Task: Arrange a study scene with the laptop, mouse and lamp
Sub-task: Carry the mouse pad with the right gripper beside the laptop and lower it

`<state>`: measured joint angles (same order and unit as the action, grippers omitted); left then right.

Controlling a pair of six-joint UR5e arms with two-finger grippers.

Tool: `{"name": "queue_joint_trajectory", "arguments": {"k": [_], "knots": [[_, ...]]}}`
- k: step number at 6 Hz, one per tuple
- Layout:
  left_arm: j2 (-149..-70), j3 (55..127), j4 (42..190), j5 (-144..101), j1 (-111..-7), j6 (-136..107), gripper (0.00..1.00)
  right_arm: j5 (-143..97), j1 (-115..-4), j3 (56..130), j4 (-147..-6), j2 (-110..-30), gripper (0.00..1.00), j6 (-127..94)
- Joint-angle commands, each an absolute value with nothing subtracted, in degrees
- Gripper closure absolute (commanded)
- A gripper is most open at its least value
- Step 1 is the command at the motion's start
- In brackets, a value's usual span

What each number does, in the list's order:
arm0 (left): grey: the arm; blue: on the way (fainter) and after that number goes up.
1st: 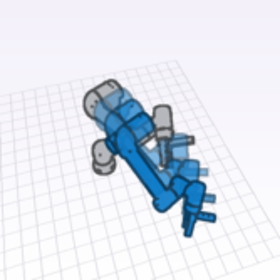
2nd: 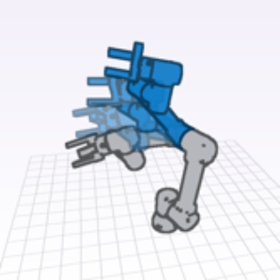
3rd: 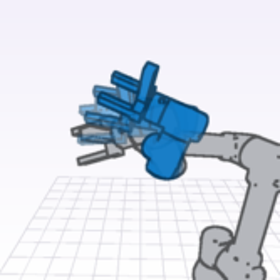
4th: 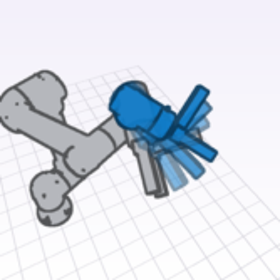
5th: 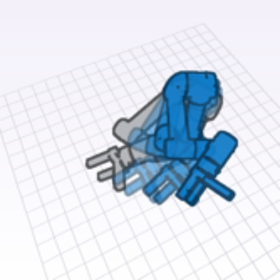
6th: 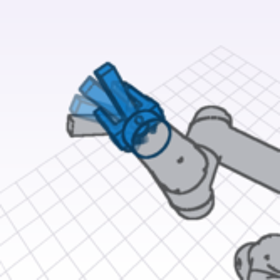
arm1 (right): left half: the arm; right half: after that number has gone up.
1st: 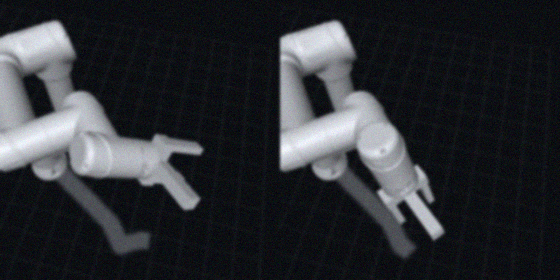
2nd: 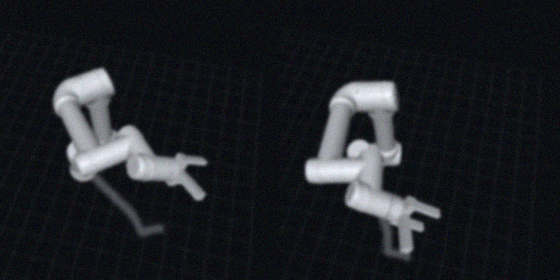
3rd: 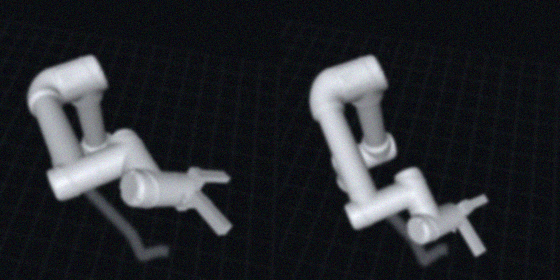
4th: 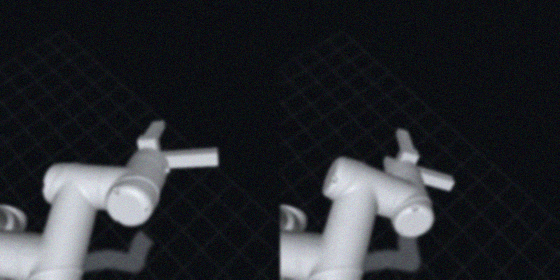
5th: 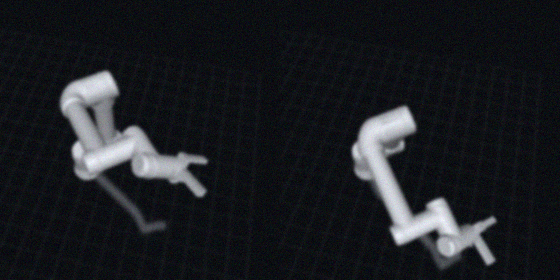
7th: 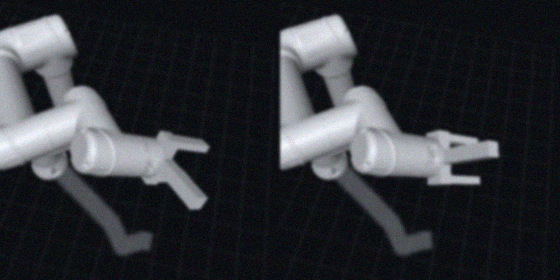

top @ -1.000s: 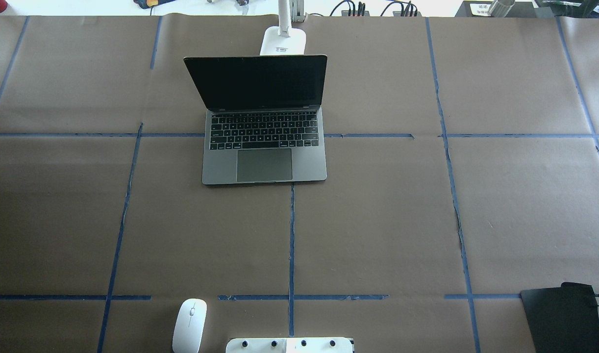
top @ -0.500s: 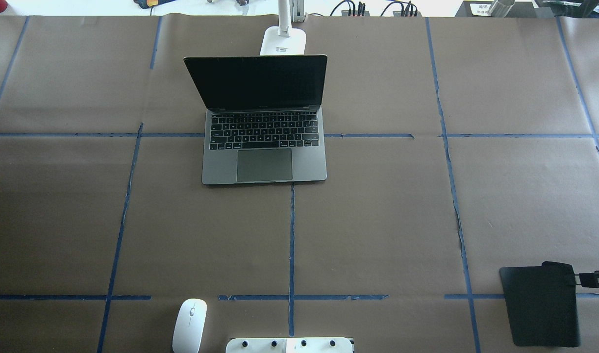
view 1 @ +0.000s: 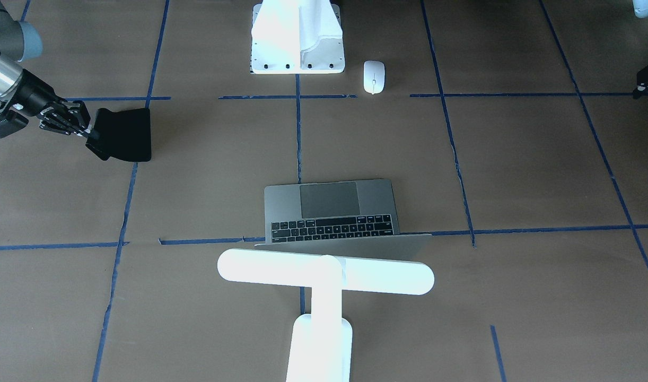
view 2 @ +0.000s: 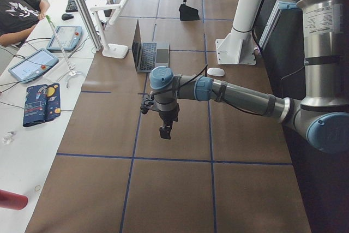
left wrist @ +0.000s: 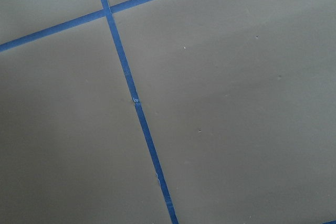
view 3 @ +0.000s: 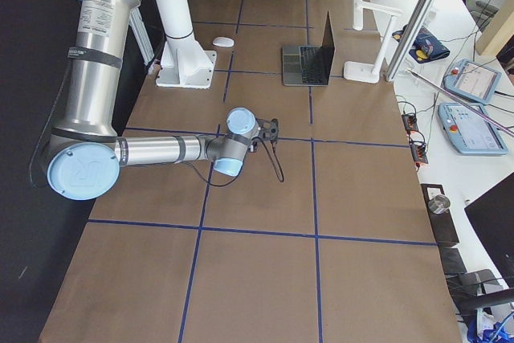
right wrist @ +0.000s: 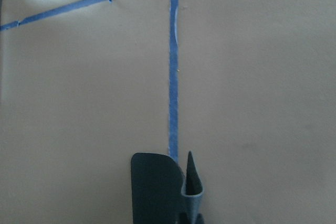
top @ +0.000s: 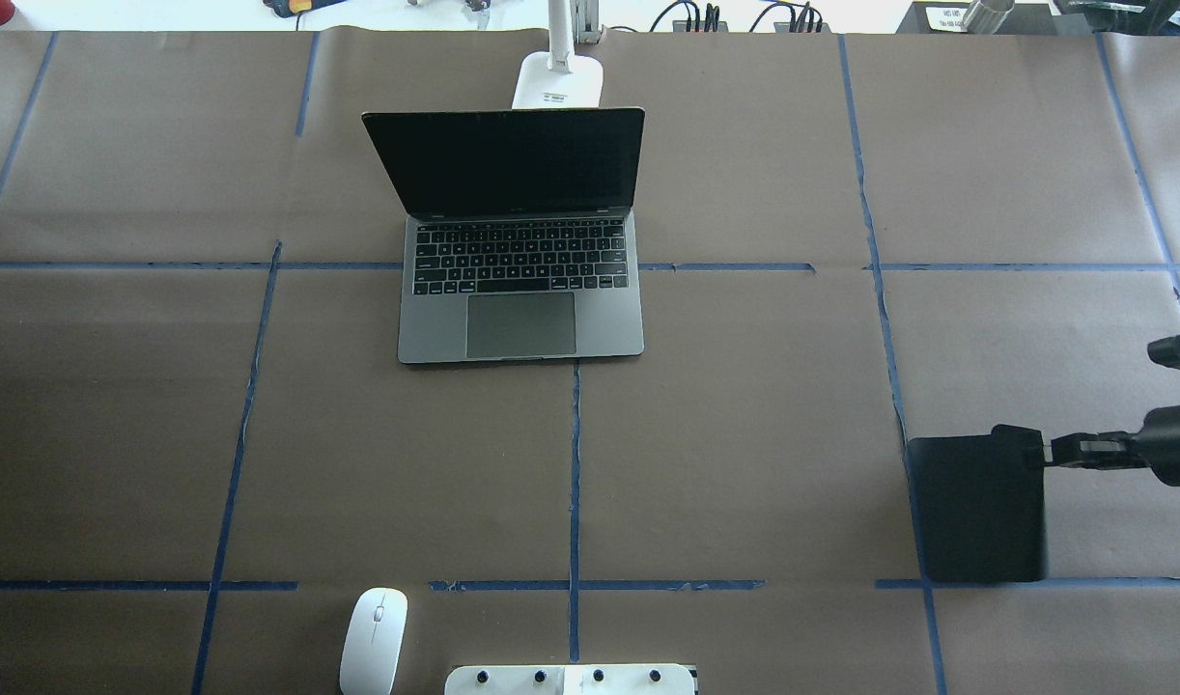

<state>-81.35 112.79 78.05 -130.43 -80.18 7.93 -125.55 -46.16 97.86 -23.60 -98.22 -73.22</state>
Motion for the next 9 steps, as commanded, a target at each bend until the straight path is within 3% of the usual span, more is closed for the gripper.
{"name": "queue_joint_trajectory", "arguments": {"k": [1, 3, 4, 5, 9], "knots": [[-81.4, 112.9, 78.0, -130.4, -80.2, 7.9, 0.0, -125.0, -46.6, 97.6, -36.1, -86.9, 1.0, -73.2], [-81.5, 112.9, 78.0, -130.4, -80.2, 7.8, 0.0, -123.3, -46.6, 96.0, -51.5, -74.3, 1.0, -72.8], [-81.5, 112.9, 78.0, -130.4, -80.2, 7.8, 0.0, -121.7, -46.6, 91.7, -53.9, -69.1, 1.0, -72.6], [-81.5, 112.9, 78.0, -130.4, -80.2, 7.8, 0.0, -120.8, -46.7, 86.8, -53.9, -66.0, 1.0, -72.4], [-81.6, 113.3, 78.0, -131.2, -80.2, 7.8, 0.0, -119.1, -47.4, 80.6, -53.8, -61.4, 1.0, -72.3]]}}
